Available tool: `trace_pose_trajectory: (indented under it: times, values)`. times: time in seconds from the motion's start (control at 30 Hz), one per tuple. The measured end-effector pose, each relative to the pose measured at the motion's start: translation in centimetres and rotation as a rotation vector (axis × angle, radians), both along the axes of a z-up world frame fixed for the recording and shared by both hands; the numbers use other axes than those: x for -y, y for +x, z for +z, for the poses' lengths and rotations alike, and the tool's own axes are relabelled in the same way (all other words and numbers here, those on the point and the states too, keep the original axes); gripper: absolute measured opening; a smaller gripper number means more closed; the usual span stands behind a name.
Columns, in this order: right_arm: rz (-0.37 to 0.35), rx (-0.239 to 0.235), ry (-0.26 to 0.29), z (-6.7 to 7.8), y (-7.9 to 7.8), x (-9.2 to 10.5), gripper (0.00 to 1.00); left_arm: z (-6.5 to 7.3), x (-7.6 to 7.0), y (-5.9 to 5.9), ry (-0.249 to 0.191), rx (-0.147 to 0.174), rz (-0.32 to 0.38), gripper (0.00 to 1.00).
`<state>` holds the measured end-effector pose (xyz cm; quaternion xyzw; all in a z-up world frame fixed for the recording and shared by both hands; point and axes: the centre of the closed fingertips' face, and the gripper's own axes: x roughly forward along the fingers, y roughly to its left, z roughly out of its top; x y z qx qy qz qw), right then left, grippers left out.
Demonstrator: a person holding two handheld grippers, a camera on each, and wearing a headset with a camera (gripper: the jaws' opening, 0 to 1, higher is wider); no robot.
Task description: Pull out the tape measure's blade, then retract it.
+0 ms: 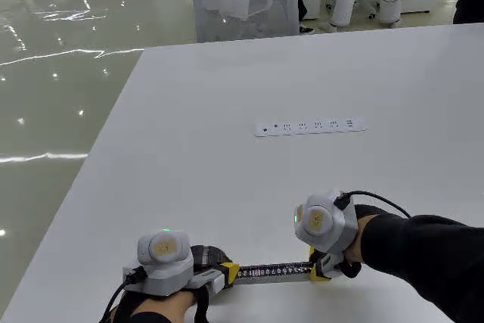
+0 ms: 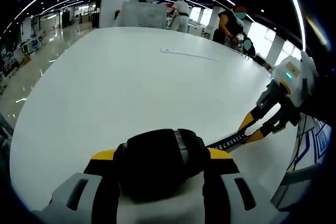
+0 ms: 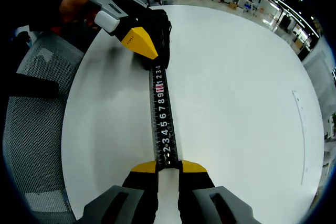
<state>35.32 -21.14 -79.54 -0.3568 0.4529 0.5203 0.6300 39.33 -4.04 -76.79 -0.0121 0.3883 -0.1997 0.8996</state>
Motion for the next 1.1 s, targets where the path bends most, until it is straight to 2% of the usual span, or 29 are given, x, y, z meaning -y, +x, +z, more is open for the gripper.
trace_pose_trajectory:
  times: [0.67, 1.1]
  values:
    - [-0.022, -0.015, 0.012, 0.1, 0.0, -1.0, 0.09, -0.1, 0.0, 0.1, -0.001, -0.005, 0.003, 0.6]
    - [-0.017, -0.006, 0.008, 0.0, 0.2, -1.7, 0.09, 0.0, 0.1, 0.1, -0.005, -0.005, 0.004, 0.6]
